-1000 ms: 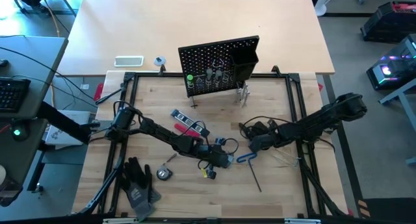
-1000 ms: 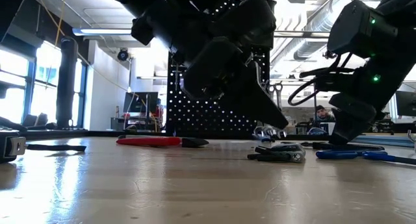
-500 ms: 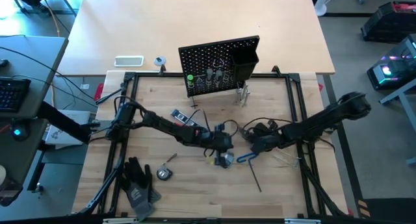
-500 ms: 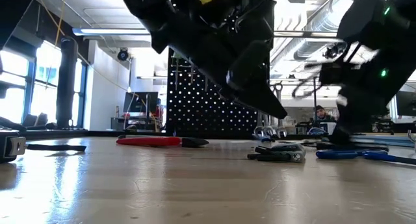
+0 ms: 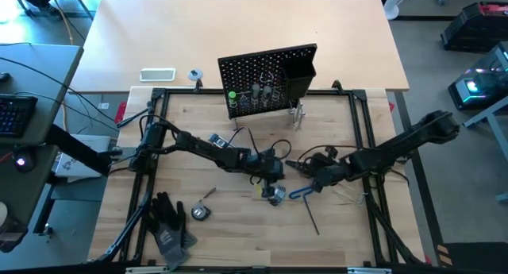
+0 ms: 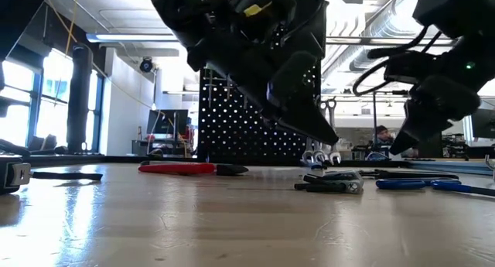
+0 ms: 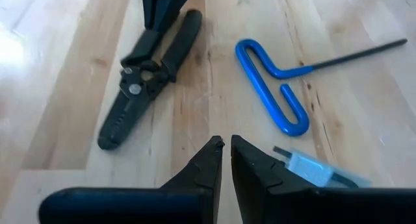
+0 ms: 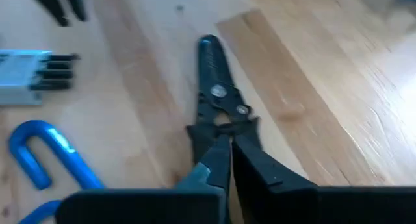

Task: Hang tools onto peg board
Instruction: Hang the black wire stripper onto the pegboard

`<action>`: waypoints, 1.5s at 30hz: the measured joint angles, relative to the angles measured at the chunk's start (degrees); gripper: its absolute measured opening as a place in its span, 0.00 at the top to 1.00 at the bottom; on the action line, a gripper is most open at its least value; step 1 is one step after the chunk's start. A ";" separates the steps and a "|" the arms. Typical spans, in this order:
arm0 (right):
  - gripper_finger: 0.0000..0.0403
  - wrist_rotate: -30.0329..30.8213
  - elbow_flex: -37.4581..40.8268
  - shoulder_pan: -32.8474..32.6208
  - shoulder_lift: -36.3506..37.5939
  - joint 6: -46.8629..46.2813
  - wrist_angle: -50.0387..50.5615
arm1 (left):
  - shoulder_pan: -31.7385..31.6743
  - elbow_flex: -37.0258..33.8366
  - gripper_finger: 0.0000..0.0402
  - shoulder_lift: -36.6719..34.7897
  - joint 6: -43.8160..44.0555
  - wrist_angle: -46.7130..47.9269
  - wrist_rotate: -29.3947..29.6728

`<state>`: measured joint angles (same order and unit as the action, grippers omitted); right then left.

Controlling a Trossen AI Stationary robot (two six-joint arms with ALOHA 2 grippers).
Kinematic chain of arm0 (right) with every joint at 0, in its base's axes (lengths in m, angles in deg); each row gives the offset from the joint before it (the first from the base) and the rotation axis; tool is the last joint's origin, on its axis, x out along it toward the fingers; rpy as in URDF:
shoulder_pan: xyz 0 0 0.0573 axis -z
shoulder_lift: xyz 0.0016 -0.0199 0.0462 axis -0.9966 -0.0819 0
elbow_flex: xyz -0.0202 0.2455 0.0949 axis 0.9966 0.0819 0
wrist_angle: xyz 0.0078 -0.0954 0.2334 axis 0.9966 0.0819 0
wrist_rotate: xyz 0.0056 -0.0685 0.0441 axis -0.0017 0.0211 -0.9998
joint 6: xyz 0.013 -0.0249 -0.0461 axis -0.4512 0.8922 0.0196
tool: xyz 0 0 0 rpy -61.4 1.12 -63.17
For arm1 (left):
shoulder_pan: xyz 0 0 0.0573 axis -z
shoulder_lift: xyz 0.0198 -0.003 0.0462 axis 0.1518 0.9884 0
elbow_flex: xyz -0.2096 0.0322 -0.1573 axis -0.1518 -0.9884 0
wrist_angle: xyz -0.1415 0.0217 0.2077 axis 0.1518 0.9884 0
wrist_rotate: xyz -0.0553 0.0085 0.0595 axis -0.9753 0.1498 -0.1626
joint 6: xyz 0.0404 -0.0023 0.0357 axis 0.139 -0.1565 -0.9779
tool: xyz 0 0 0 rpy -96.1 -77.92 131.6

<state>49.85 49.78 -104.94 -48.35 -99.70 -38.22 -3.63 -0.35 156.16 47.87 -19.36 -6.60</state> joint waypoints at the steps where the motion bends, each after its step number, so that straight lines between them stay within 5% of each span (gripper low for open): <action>1: 0.95 -0.27 0.00 -0.02 0.00 1.46 -0.82 | 0.00 0.00 0.93 0.00 0.15 0.38 0.01; 11: 0.54 -3.67 -0.09 4.87 0.02 11.08 -2.29 | 0.20 0.00 0.93 0.00 0.43 1.22 0.01; 15: 0.46 -9.03 -0.10 7.66 0.02 13.39 -2.18 | 0.24 0.00 0.93 0.29 -0.20 0.87 2.43; 22: 0.44 -12.94 -0.14 9.45 0.01 14.34 -0.83 | -0.56 -0.02 0.94 3.42 -3.71 -0.55 10.06; 45: 0.44 -14.54 -0.17 9.42 0.07 15.41 1.33 | -3.64 -0.02 0.94 8.45 -13.03 -12.70 11.18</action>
<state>35.31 49.60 -95.52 -48.29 -84.29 -36.89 -7.27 -0.38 164.61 34.84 -32.06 4.58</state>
